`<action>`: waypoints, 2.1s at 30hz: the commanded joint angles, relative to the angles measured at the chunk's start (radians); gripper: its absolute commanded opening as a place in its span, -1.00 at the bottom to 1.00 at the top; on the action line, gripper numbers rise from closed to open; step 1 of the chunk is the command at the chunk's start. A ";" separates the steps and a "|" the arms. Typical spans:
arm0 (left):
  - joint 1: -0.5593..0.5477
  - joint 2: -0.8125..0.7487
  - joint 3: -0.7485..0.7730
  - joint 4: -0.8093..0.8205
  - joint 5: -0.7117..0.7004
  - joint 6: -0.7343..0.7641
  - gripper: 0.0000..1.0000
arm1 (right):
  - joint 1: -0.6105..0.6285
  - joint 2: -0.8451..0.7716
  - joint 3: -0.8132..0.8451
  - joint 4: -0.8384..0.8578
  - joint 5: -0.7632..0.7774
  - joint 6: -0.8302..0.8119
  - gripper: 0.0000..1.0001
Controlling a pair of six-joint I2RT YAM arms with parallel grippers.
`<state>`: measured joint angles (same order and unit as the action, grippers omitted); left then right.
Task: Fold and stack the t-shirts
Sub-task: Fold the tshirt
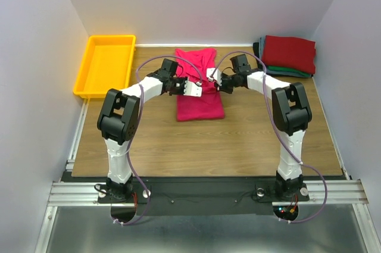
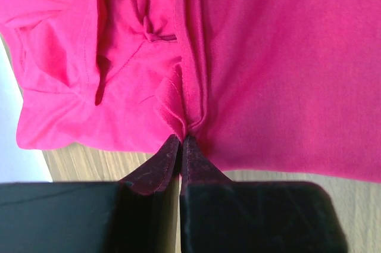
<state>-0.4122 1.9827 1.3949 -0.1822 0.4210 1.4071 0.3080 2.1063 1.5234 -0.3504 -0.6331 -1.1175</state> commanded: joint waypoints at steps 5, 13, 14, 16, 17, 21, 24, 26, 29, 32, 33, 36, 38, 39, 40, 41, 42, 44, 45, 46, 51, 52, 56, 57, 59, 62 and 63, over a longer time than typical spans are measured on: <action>0.006 0.022 0.056 0.101 -0.037 -0.065 -0.39 | -0.007 0.021 0.057 0.056 0.051 0.082 -0.86; 0.058 -0.001 0.165 0.050 -0.048 -0.316 -0.06 | -0.041 -0.020 0.144 0.054 0.190 0.399 -0.19; 0.070 -0.001 0.183 0.038 -0.041 -0.350 -0.05 | -0.049 -0.028 0.149 0.054 0.200 0.432 -0.06; 0.104 -0.005 0.229 0.004 -0.019 -0.482 -0.05 | -0.059 -0.051 0.167 0.051 0.222 0.531 -0.01; 0.114 -0.015 0.254 -0.017 0.028 -0.560 -0.05 | -0.061 -0.057 0.170 0.038 0.207 0.559 0.00; 0.150 -0.061 0.262 -0.129 0.209 -0.701 -0.15 | -0.063 -0.103 0.176 -0.044 0.103 0.672 -0.21; 0.147 -0.120 0.163 -0.197 0.345 -0.796 -0.22 | -0.063 -0.089 0.222 -0.195 -0.098 0.754 -0.31; 0.125 -0.192 0.078 -0.183 0.351 -0.817 -0.20 | -0.060 -0.103 0.187 -0.278 -0.145 0.710 -0.32; 0.096 -0.280 -0.089 -0.168 0.303 -0.746 -0.08 | -0.029 -0.196 0.022 -0.277 -0.110 0.589 -0.13; 0.064 -0.361 -0.236 -0.128 0.251 -0.682 0.03 | 0.029 -0.274 -0.113 -0.236 -0.011 0.449 -0.04; 0.053 -0.376 -0.266 -0.114 0.216 -0.637 0.04 | 0.039 -0.310 -0.194 -0.214 0.005 0.429 -0.03; -0.003 -0.429 -0.391 -0.047 0.139 -0.559 0.09 | 0.072 -0.371 -0.326 -0.104 0.085 0.374 -0.02; -0.042 -0.449 -0.430 0.006 0.104 -0.539 0.10 | 0.094 -0.387 -0.360 -0.056 0.104 0.348 -0.02; -0.053 -0.452 -0.447 0.022 0.081 -0.519 0.10 | 0.098 -0.390 -0.365 -0.053 0.110 0.347 -0.02; -0.068 -0.453 -0.474 0.051 0.072 -0.510 0.10 | 0.108 -0.396 -0.370 -0.052 0.119 0.347 -0.03; -0.076 -0.455 -0.484 0.065 0.055 -0.502 0.10 | 0.111 -0.399 -0.374 -0.047 0.122 0.341 -0.03; -0.082 -0.452 -0.500 0.079 0.047 -0.497 0.11 | 0.114 -0.404 -0.381 -0.042 0.131 0.328 -0.03; -0.099 -0.440 -0.510 0.105 0.026 -0.479 0.11 | 0.128 -0.410 -0.410 -0.009 0.145 0.306 -0.03; -0.100 -0.435 -0.510 0.113 0.022 -0.476 0.11 | 0.131 -0.407 -0.419 0.001 0.157 0.297 -0.03; -0.103 -0.427 -0.508 0.119 0.024 -0.468 0.11 | 0.134 -0.404 -0.425 0.008 0.167 0.285 -0.04; -0.117 -0.375 -0.491 0.139 -0.002 -0.451 0.11 | 0.141 -0.367 -0.454 0.045 0.188 0.228 -0.10; -0.119 -0.366 -0.490 0.145 -0.008 -0.451 0.11 | 0.143 -0.361 -0.459 0.047 0.185 0.225 -0.11; -0.126 -0.315 -0.473 0.159 -0.031 -0.445 0.11 | 0.155 -0.338 -0.479 0.067 0.193 0.213 -0.16; -0.128 -0.309 -0.470 0.156 -0.034 -0.441 0.10 | 0.155 -0.335 -0.483 0.071 0.197 0.212 -0.17; -0.131 -0.298 -0.470 0.148 -0.041 -0.435 0.07 | 0.154 -0.319 -0.482 0.077 0.213 0.220 -0.24; -0.138 -0.282 -0.473 0.135 -0.044 -0.424 -0.05 | 0.155 -0.310 -0.482 0.088 0.227 0.231 -0.41; -0.139 -0.274 -0.474 0.132 -0.044 -0.427 -0.11 | 0.155 -0.310 -0.482 0.093 0.230 0.237 -0.62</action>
<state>-0.5400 1.6859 0.9028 -0.0360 0.3885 0.9619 0.4534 1.7756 1.0462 -0.3099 -0.4416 -0.8791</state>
